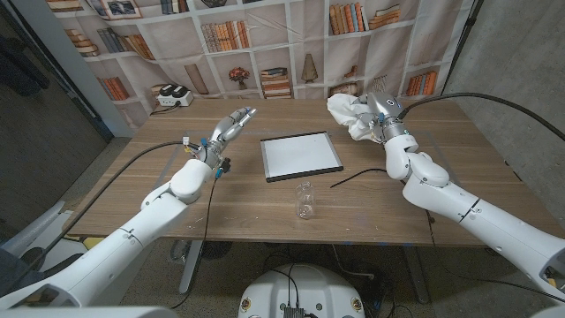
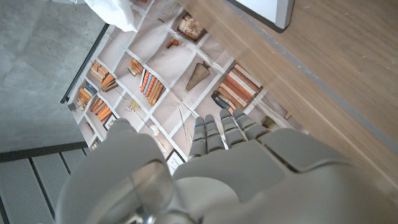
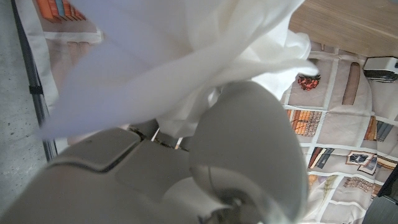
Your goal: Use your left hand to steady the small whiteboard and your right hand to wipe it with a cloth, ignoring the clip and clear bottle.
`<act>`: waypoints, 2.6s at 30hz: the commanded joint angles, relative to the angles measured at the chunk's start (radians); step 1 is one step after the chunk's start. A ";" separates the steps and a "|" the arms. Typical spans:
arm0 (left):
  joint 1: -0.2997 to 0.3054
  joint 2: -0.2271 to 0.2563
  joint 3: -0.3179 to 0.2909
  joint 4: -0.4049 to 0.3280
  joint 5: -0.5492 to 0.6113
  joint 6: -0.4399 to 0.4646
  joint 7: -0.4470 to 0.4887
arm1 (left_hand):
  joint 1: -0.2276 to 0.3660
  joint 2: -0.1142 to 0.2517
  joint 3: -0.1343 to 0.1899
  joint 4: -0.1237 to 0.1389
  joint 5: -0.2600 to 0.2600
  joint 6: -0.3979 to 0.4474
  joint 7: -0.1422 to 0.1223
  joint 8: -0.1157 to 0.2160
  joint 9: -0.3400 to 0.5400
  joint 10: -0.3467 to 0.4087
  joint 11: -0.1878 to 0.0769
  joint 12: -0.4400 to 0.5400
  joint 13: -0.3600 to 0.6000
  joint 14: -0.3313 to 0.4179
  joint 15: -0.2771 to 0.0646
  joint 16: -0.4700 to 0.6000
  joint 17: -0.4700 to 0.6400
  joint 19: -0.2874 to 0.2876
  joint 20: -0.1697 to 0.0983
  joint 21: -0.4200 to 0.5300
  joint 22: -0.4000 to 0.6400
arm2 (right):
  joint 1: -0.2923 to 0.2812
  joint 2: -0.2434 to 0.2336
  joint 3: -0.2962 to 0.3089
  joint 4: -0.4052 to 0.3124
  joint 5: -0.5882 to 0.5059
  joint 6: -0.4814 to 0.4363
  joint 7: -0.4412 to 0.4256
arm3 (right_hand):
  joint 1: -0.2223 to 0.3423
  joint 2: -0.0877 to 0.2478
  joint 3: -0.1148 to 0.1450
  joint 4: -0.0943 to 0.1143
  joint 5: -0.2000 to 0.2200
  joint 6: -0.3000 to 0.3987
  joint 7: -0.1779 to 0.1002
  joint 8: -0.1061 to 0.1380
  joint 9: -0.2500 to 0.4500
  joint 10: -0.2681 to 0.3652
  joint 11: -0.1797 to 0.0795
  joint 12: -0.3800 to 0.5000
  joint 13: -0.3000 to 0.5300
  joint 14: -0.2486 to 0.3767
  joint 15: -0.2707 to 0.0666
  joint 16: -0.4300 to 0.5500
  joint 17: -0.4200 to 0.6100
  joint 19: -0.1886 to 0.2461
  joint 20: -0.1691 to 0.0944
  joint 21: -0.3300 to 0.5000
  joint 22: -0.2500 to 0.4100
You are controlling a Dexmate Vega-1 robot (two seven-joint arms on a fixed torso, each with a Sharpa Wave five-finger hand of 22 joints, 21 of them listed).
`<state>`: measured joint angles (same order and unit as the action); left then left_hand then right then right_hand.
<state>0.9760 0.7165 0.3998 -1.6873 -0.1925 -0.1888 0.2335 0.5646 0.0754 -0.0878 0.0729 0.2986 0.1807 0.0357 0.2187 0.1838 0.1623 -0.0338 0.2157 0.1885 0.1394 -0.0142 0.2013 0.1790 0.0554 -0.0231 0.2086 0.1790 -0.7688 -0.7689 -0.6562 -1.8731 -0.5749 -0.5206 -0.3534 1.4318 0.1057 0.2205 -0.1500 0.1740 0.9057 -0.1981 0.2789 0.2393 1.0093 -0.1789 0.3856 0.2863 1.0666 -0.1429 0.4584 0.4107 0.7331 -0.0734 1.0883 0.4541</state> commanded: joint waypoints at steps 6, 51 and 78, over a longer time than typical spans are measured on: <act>0.001 0.084 0.045 -0.021 0.267 -0.003 0.040 | 0.017 0.004 0.001 -0.008 0.005 0.021 -0.009 0.009 0.004 0.012 -0.009 0.004 0.002 0.013 -0.011 0.003 0.003 0.016 -0.008 0.003 0.001 | 0.025 0.076 -0.060 -0.015 -0.093 -0.067 0.039 | 0.020 0.024 0.009 0.001 0.007 -0.002 0.003 0.002 0.006 0.010 0.002 0.003 0.008 0.040 -0.096 -0.001 0.004 -0.008 -0.144 0.009 0.000; -0.001 0.141 0.159 -0.126 0.780 0.157 0.099 | 0.612 0.072 0.649 -0.242 0.171 0.372 -0.088 0.025 0.004 0.311 -0.126 0.003 0.001 0.280 -0.125 0.000 -0.001 0.268 -0.023 0.036 -0.004 | 0.059 0.123 -0.066 0.069 -0.061 0.020 0.039 | 0.019 0.031 0.017 0.003 0.008 -0.005 0.006 -0.001 0.008 0.008 0.002 -0.003 0.017 0.033 -0.097 -0.008 0.012 -0.022 -0.143 0.016 -0.012; -0.056 0.164 0.232 -0.129 0.932 0.247 0.002 | 0.530 0.021 0.724 -0.238 0.249 0.568 -0.094 0.042 0.003 0.491 -0.128 0.016 0.003 0.436 -0.139 0.010 0.003 0.419 -0.062 0.061 -0.003 | 0.074 0.147 -0.080 0.086 -0.047 -0.002 0.026 | 0.017 0.031 0.019 0.003 0.009 -0.004 0.004 -0.002 0.009 0.009 0.001 -0.007 0.020 0.032 -0.097 -0.010 0.017 -0.024 -0.143 0.021 -0.019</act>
<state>0.9547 0.8774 0.5962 -1.8325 0.6776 0.0403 0.2791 1.0995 0.0976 0.6269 -0.1640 0.5379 0.7381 -0.0608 0.2555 0.1860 0.6427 -0.1607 0.2310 0.1887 0.5664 -0.0484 0.2120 0.1796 0.4681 -0.0462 0.2668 0.1748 -0.7032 -0.6320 -0.7294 -1.7948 -0.6258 -0.5137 -0.3248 1.4280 0.1095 0.2294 -0.1471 0.1779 0.9018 -0.1946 0.2789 0.2439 1.0109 -0.1769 0.3739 0.3033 1.0651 -0.1449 0.4441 0.4245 0.7100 -0.0714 1.0999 0.4357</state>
